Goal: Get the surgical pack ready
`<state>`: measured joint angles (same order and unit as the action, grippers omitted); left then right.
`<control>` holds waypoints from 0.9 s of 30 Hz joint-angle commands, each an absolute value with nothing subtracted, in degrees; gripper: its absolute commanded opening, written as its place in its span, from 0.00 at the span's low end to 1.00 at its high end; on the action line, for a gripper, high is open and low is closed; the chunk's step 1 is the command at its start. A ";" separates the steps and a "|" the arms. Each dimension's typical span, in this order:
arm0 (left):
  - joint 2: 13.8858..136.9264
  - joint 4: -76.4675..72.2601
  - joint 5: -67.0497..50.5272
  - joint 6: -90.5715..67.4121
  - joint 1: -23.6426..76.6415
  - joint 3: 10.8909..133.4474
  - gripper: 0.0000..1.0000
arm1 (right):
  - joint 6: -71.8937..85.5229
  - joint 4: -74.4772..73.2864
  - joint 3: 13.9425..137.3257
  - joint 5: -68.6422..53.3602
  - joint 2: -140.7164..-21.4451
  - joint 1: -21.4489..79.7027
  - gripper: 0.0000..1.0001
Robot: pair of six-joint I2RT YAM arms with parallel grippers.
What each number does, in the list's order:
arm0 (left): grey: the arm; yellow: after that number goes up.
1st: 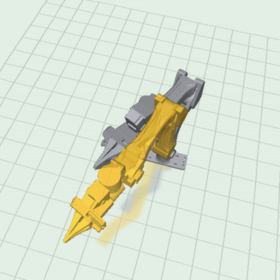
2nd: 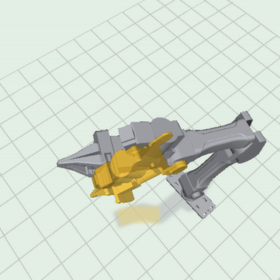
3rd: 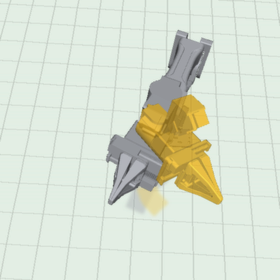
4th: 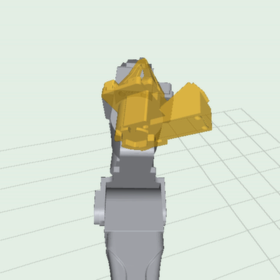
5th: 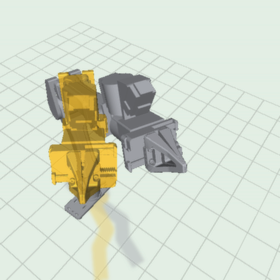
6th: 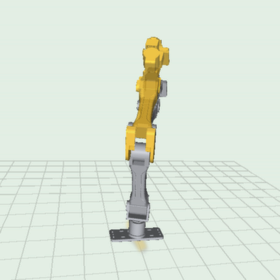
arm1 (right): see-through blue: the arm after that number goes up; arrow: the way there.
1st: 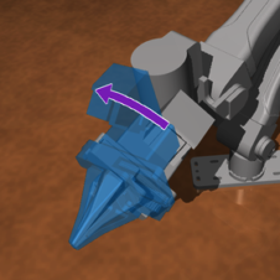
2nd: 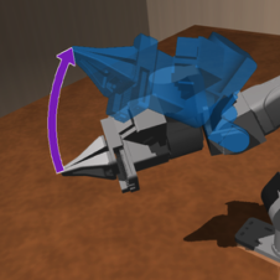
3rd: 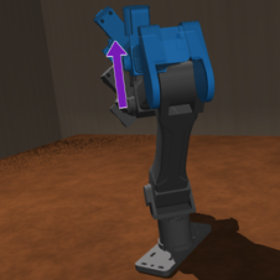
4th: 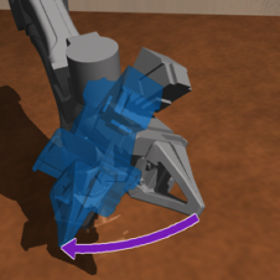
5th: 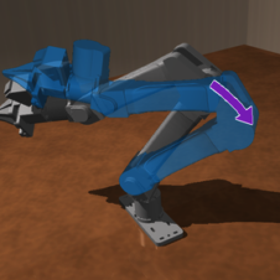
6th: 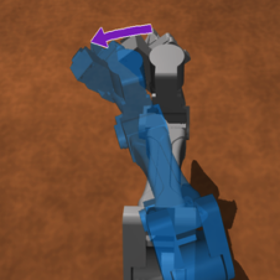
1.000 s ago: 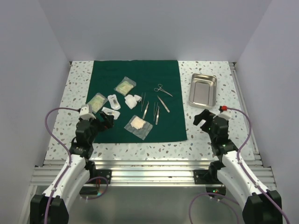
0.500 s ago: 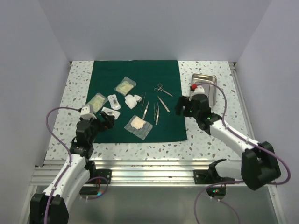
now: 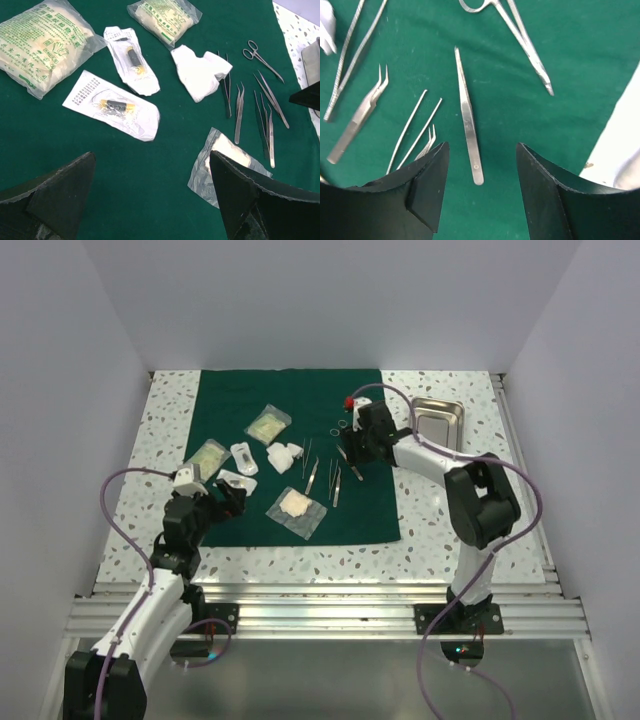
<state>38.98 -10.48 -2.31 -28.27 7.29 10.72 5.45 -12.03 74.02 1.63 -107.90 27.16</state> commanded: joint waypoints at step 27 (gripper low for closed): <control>40.96 -14.85 -3.95 -26.89 7.73 12.75 1.00 | -1.58 -15.21 83.15 6.50 -120.06 30.41 0.19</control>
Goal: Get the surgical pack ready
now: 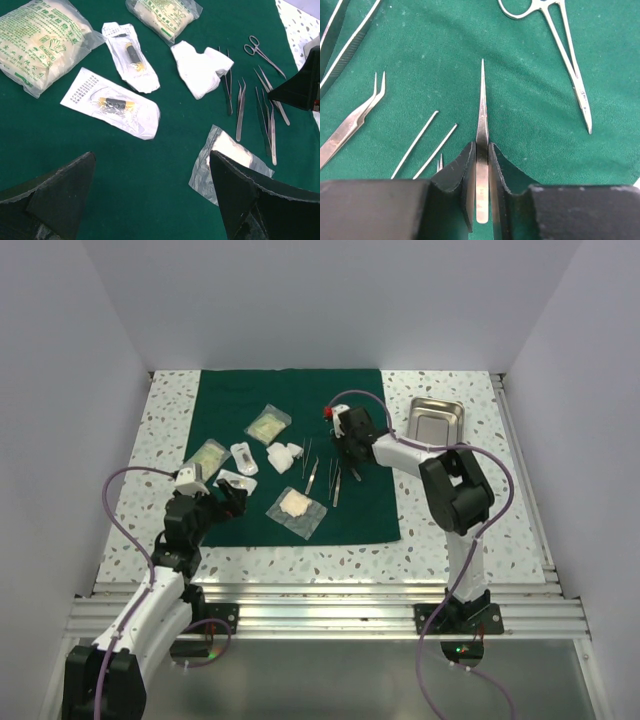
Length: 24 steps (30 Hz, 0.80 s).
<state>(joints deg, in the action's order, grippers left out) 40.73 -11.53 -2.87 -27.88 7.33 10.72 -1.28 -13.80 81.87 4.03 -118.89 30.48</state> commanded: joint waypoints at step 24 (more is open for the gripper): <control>42.10 -16.08 -4.39 -26.98 7.82 12.39 1.00 | 17.31 -18.89 87.44 10.54 -110.81 9.67 0.10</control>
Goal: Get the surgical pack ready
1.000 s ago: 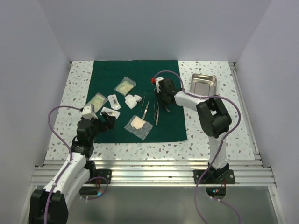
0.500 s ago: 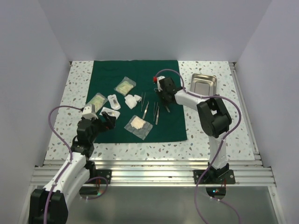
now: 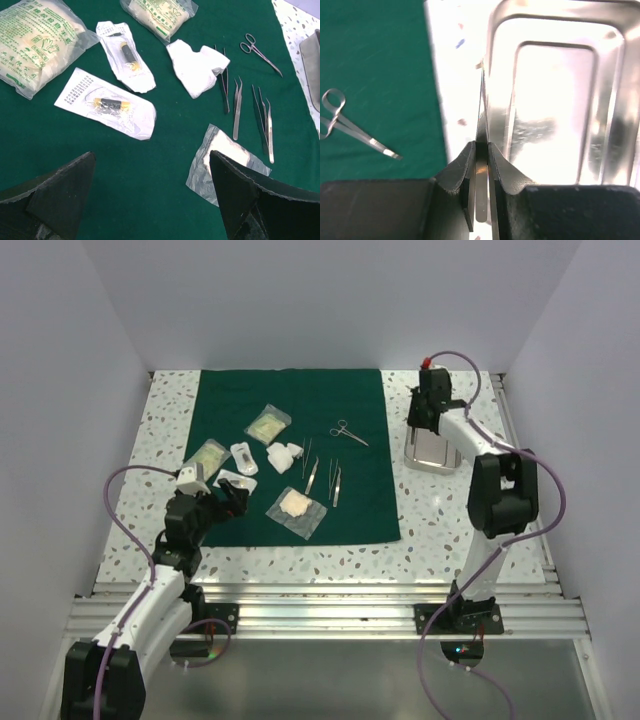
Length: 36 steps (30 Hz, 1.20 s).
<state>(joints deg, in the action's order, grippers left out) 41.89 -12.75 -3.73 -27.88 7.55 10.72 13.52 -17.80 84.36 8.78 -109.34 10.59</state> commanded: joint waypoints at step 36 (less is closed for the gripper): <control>43.15 -16.70 -4.40 -26.89 8.26 12.48 1.00 | 1.68 -15.38 92.19 7.68 -111.35 16.08 0.48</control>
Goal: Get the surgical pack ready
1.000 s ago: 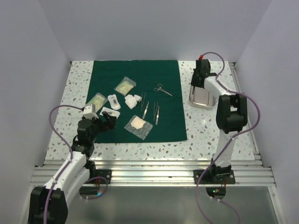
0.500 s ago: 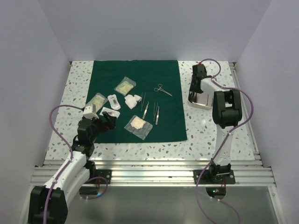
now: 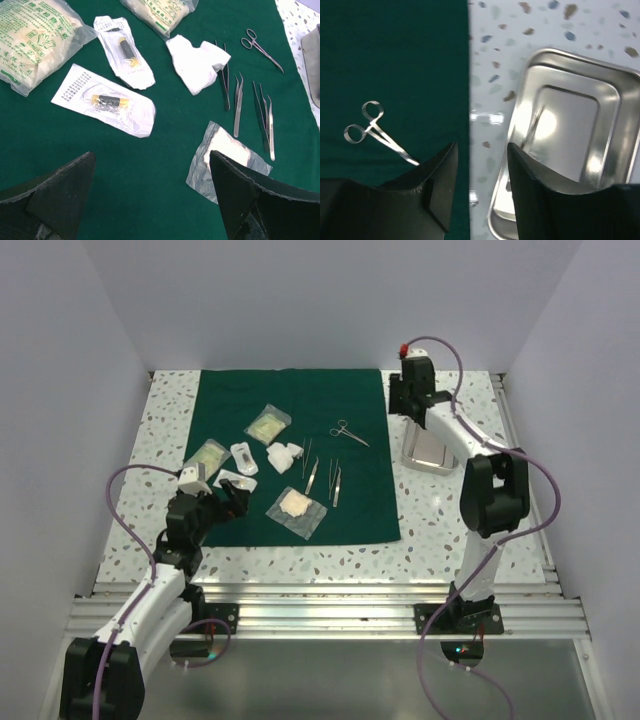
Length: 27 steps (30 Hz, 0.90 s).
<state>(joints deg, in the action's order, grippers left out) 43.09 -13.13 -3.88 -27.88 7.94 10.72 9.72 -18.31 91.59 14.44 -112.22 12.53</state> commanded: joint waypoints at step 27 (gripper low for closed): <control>43.59 -16.87 -4.22 -26.72 8.61 12.57 1.00 | -16.52 -31.12 113.04 -6.14 -133.95 22.68 0.45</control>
